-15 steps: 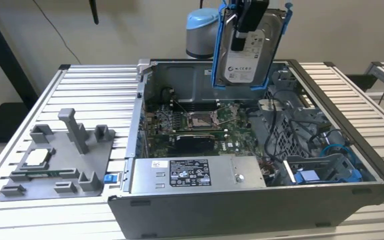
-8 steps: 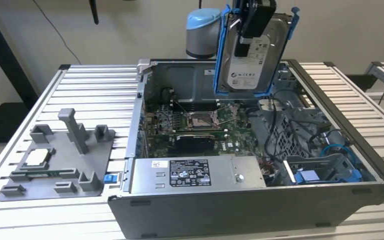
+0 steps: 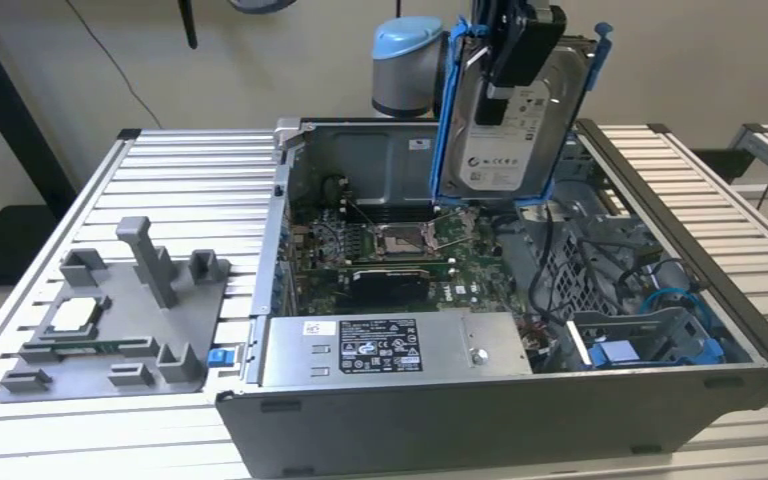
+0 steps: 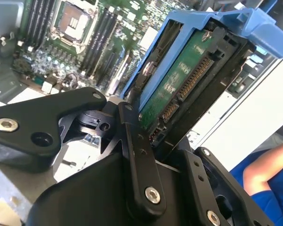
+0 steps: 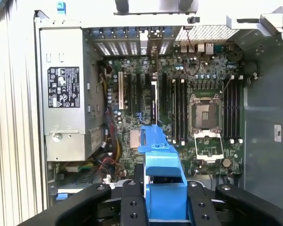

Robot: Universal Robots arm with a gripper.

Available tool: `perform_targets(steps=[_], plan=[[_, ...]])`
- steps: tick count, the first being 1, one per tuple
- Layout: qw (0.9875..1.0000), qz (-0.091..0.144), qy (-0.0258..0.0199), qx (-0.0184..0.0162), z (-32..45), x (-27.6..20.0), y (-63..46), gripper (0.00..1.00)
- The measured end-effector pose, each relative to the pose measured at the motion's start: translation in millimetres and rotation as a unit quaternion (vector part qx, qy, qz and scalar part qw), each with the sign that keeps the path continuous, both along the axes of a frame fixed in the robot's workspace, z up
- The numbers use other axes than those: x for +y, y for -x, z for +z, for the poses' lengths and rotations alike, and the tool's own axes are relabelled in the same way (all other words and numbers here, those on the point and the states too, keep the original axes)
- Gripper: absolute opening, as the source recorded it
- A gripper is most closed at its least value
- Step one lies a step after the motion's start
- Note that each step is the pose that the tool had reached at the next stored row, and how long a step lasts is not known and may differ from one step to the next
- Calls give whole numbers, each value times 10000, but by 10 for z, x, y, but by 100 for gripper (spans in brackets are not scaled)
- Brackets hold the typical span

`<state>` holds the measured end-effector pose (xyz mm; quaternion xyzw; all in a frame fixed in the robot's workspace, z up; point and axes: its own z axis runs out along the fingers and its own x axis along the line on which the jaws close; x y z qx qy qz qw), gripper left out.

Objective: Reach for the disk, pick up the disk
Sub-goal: 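Pick up the disk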

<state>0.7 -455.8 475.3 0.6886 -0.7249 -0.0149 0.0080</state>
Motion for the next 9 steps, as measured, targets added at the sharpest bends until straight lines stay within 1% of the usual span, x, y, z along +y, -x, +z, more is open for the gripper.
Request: perform_targets(steps=[9], plan=[[10000,-22,0,11,0,-244,-12,0]])
